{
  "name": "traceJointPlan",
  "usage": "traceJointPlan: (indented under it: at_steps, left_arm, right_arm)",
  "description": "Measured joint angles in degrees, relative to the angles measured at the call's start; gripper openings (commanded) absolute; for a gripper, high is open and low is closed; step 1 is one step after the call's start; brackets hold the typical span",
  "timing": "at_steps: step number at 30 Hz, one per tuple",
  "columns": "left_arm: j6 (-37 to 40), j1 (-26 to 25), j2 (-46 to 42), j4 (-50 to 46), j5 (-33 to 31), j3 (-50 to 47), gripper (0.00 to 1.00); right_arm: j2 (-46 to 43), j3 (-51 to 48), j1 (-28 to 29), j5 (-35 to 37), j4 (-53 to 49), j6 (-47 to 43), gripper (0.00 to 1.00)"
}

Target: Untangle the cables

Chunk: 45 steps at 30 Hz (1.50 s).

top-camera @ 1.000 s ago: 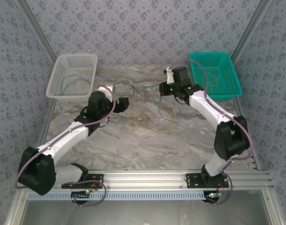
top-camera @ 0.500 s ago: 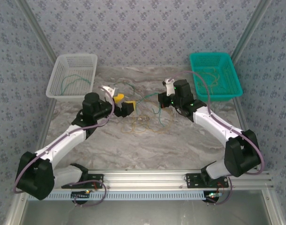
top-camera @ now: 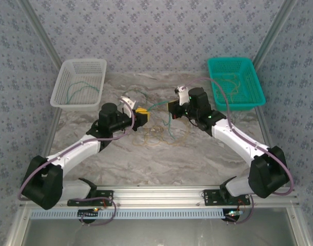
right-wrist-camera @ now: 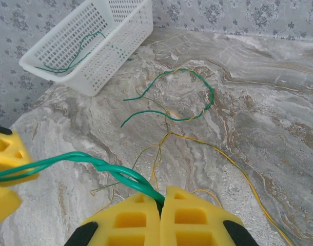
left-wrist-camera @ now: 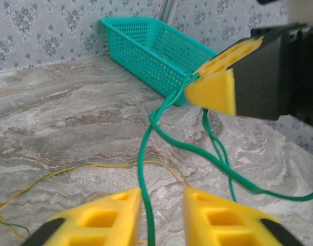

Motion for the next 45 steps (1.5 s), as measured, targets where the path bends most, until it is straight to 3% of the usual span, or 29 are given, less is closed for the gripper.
traceJointPlan:
  at_steps: [2, 7, 8, 11, 15, 25, 33, 37, 40, 43, 45]
  left_arm:
    - [0.5, 0.1, 0.0, 0.1, -0.7, -0.3, 0.0]
    - [1.0, 0.0, -0.7, 0.4, -2.4, -1.1, 0.0]
    - [1.0, 0.0, -1.2, 0.3, -2.7, -1.4, 0.0]
    - [1.9, 0.0, -2.5, -1.8, -3.2, -1.4, 0.0]
    - [4.7, -0.8, -4.3, -7.8, -3.2, 0.0, 0.0]
    - [14.0, -3.0, -6.8, -22.7, 2.4, 8.3, 0.0]
    - [16.5, -3.5, -5.6, -28.0, 7.3, 12.1, 0.0]
    - [17.0, -3.6, -4.9, -29.4, 8.8, 12.7, 0.0]
    - [17.3, -3.9, -4.9, -30.1, 9.7, 12.7, 0.0]
    - [17.4, -4.1, -4.9, -30.2, 10.5, 12.7, 0.0]
    - [17.3, -4.1, -4.9, -30.2, 10.9, 12.7, 0.0]
  right_arm:
    - [-0.6, 0.0, -0.1, -0.2, 0.0, 0.2, 0.0]
    - [-1.0, 0.0, -0.1, -2.4, -0.3, -0.2, 0.0]
    - [-1.0, 0.0, -0.1, -3.1, -0.8, -1.0, 0.03]
    - [-1.0, 0.5, 0.2, -3.9, -3.1, -4.2, 0.32]
    - [-1.5, 1.0, 2.9, -2.6, -7.3, -11.5, 0.57]
    - [-14.3, 0.0, 9.6, 1.3, -11.6, -29.7, 0.75]
    - [-16.7, -2.9, 22.1, 10.2, -11.4, -42.5, 0.74]
    - [-14.9, -3.8, 24.4, 15.8, -9.9, -46.5, 0.7]
    - [-14.4, -4.3, 24.7, 18.3, -8.5, -48.5, 0.62]
    - [-14.2, -4.3, 24.5, 19.4, -6.6, -50.0, 0.45]
    - [-13.4, -4.3, 24.3, 20.0, -5.5, -50.7, 0.42]
